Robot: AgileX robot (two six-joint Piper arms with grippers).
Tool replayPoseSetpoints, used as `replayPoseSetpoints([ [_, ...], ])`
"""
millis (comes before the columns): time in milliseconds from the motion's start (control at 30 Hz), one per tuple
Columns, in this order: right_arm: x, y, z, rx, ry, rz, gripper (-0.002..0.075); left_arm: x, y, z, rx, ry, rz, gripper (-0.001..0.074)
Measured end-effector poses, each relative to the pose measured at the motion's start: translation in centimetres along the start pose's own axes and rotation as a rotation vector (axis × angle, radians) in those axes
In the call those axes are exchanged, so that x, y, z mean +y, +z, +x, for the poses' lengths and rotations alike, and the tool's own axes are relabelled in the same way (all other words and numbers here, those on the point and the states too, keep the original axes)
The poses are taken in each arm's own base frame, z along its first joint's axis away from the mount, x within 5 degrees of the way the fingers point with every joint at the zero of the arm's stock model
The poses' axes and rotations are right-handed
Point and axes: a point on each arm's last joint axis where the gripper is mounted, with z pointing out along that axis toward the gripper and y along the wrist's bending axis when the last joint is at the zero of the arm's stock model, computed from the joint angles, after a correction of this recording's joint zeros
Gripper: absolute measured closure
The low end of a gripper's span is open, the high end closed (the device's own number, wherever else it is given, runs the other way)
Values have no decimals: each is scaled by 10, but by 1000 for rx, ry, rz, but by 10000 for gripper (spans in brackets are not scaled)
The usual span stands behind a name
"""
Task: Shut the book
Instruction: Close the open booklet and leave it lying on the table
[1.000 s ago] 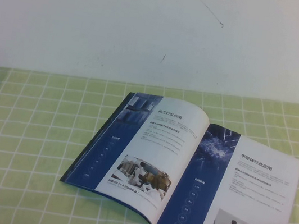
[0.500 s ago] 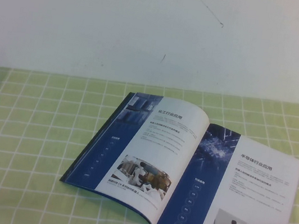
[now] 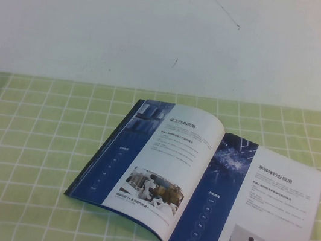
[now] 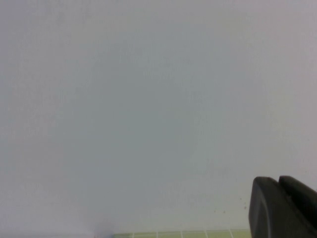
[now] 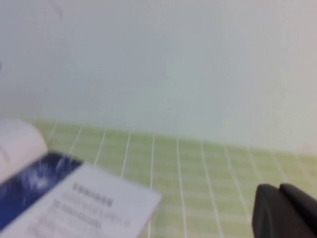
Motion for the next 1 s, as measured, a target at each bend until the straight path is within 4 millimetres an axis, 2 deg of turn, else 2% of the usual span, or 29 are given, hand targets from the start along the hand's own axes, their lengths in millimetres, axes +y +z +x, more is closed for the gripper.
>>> replayPoseSetpoints([
  [133,-4,-2,-20,-224,2,47,727,0,0,0,-2,-2,0,738],
  [300,-7,-8,-36,-404,2,84,727,0,0,-1,-12,-2,-1,738],
  [567,-9,-10,-40,-460,5,101,727,0,0,-5,-51,-9,-3,738],
  [733,-10,-12,-46,-483,6,107,727,1,-1,-10,-109,-83,-3,738],
  [833,-12,-20,-69,-487,-8,102,727,-1,1,-14,-32,-86,4,738],
  [1000,-16,-34,-117,-405,-47,73,727,-5,13,-54,121,-51,18,738],
])
